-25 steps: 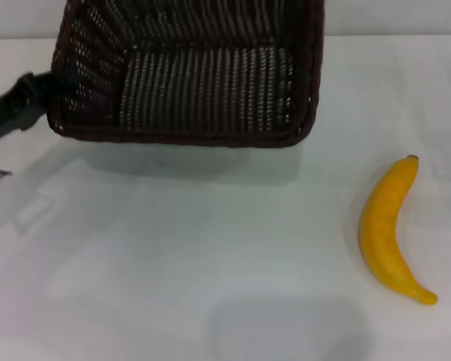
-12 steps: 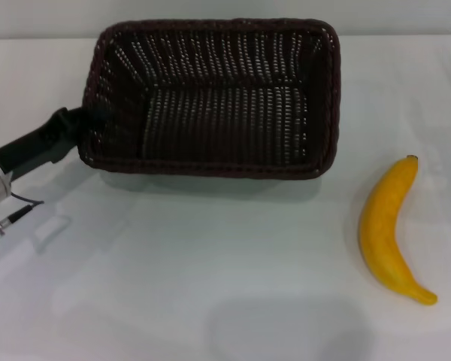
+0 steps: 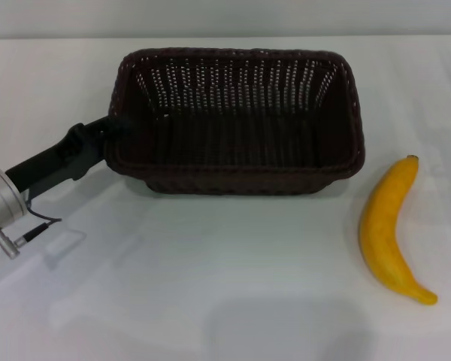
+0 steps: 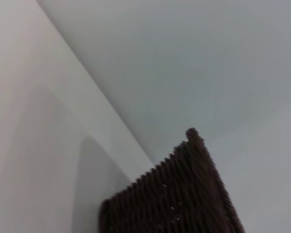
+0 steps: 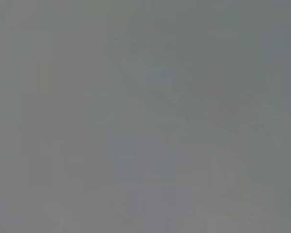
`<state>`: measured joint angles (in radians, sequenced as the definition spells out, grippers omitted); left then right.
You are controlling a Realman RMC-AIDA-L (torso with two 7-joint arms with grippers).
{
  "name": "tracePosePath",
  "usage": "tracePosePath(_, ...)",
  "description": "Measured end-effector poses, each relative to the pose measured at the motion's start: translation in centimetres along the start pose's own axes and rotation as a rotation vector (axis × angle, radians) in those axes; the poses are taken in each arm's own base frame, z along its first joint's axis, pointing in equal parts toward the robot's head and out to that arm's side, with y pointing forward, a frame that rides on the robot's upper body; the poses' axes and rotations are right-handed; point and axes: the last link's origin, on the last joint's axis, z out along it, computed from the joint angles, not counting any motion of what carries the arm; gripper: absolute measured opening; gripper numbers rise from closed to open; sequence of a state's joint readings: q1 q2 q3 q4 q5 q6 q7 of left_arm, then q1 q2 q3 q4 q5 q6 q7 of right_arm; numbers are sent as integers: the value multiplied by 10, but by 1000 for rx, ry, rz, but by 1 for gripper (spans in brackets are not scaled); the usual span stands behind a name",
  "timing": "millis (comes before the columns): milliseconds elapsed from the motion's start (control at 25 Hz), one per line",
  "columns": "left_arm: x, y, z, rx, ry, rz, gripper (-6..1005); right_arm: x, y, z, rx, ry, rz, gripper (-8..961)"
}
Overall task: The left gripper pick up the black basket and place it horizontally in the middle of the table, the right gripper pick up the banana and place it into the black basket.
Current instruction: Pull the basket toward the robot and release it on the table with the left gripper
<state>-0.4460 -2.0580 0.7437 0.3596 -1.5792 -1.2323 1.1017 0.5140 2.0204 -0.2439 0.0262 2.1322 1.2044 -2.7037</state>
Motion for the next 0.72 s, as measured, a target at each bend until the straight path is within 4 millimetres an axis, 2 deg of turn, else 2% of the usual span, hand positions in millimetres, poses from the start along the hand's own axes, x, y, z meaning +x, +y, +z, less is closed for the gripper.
tracePosePath(80,-5,2,0,-19,-4,-14,263,0,0,0,0,0,0,830)
tracePosePath(400,-10,0,-6,-30,2,-29,572,0,1,0,-1,0,4,830)
tracePosePath(520,-8,-6,-22,-32,47,-23,687,1,-1,-2,5,-1,7,830)
tracePosePath(720,0,-12,-46,-42,149,9,738,1,-2,-3,13,-1,12,829)
